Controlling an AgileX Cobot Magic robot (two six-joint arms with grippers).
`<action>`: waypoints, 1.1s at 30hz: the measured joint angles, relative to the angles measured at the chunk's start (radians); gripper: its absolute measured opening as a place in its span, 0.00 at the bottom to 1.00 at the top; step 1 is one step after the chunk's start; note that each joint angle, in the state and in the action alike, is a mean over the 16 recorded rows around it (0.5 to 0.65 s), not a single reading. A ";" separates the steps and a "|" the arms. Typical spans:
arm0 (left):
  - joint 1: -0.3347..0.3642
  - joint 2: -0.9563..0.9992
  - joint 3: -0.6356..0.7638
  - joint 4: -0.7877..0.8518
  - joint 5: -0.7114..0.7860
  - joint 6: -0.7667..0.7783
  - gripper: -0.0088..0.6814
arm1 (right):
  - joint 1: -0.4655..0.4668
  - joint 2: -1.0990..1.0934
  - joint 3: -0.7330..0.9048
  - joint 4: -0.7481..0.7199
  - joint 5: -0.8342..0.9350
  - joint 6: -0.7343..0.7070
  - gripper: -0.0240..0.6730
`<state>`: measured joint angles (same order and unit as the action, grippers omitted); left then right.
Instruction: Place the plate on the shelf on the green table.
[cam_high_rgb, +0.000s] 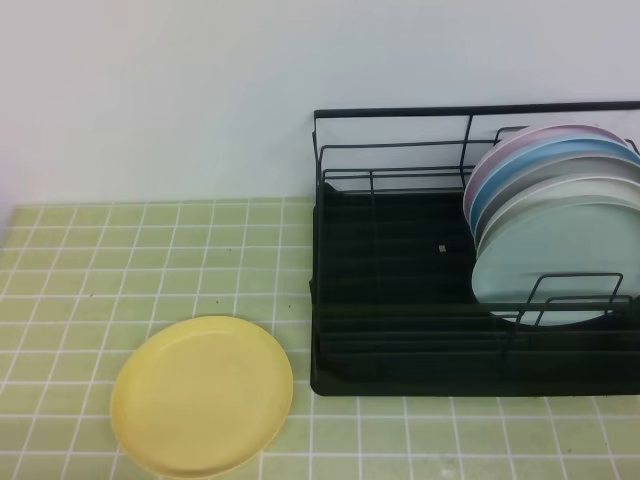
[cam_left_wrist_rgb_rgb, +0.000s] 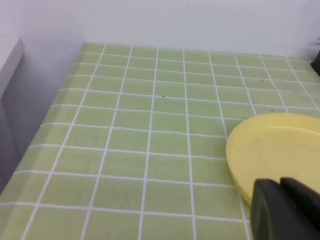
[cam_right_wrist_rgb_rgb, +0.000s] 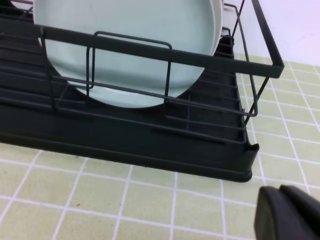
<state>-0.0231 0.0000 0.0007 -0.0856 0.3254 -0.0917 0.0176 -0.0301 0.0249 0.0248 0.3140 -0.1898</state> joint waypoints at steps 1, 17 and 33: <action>0.000 0.000 0.000 0.000 0.000 0.000 0.01 | 0.000 0.000 0.000 0.000 0.000 0.000 0.03; 0.000 0.000 0.000 0.000 0.000 0.000 0.01 | 0.000 0.000 0.000 0.000 0.000 0.000 0.03; 0.000 0.000 -0.001 0.000 0.000 0.000 0.01 | 0.000 0.000 0.000 -0.010 -0.001 -0.009 0.03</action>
<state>-0.0231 0.0000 0.0001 -0.0856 0.3254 -0.0917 0.0176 -0.0301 0.0249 0.0152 0.3127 -0.1990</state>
